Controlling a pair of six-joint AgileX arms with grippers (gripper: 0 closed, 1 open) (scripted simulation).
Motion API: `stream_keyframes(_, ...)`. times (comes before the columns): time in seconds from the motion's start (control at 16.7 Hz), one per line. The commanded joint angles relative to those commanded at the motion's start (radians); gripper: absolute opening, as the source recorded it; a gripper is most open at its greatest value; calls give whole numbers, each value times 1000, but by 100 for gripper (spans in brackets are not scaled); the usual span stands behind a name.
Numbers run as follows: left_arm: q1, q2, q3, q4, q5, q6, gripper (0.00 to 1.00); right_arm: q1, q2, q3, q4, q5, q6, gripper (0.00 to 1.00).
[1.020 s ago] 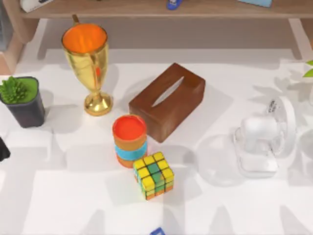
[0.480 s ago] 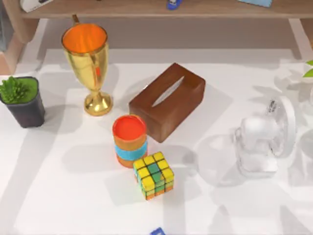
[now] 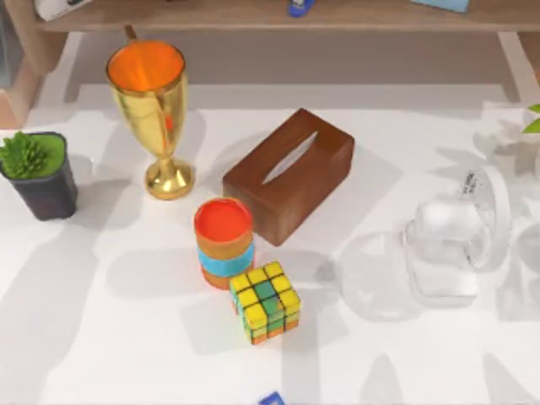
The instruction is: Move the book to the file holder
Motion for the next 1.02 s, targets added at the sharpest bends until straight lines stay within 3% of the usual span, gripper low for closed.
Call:
stream_keyframes(0.24, -25, 129, 132, -3, -22, 1, 100, 0, 0, 0, 0, 0, 0, 100)
stream_keyframes(1.02, -13, 220, 252, -32, -8, 0, 100, 0, 0, 0, 0, 0, 0, 100)
